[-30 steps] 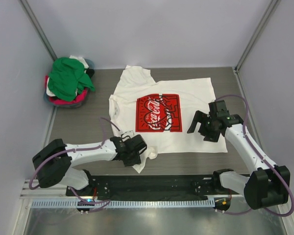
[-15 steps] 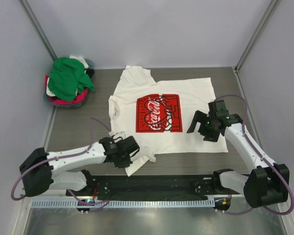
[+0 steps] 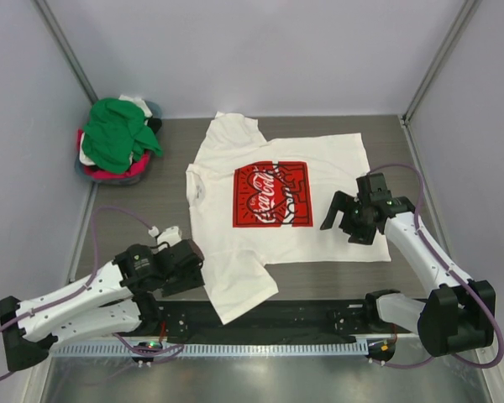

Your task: Fold and stack the t-shirts

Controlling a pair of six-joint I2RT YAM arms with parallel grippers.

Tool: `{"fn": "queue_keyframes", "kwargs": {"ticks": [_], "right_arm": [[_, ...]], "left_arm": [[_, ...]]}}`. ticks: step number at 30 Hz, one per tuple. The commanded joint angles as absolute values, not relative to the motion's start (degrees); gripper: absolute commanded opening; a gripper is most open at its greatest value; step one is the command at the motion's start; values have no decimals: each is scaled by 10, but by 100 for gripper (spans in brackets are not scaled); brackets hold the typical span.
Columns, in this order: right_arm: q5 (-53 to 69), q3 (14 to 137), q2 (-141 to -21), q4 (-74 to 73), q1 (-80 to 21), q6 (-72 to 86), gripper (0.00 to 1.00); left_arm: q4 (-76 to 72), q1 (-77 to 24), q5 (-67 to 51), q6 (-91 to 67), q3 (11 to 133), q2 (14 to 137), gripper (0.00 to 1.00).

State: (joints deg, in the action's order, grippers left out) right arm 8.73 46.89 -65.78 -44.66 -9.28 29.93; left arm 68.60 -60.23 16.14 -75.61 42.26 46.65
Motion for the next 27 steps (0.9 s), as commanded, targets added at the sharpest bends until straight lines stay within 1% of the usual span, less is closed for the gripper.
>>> {"fn": "queue_keyframes", "kwargs": {"ticks": [1,3,6,10,15,21,24,25,27], "right_arm": [[96,465,-652,-433,-96,303,100],[94,463,-651,-432,-96,305,100],[80,461,-643,-432,-96,308,100],[40,460,-626,-436,-96,327,100],[-68,454,-571,-446,-91,384,100],[-137,440,-500,-453,-69,438,100],[-154,435,-477,-461,-55,452,100],[-156,430,-470,-463,-48,453,100],[-144,422,-470,-463,-23,454,100]], "left_arm": [[620,-603,136,-754,393,457,65],[590,-609,121,-758,383,477,64],[548,-653,125,-774,380,515,61],[492,-736,127,-817,388,611,61],[440,-806,106,-852,392,699,58],[418,-838,87,-873,410,803,58],[410,-840,79,-876,414,836,44],[411,-840,83,-876,414,841,32],[422,-839,97,-883,418,841,12]]}}
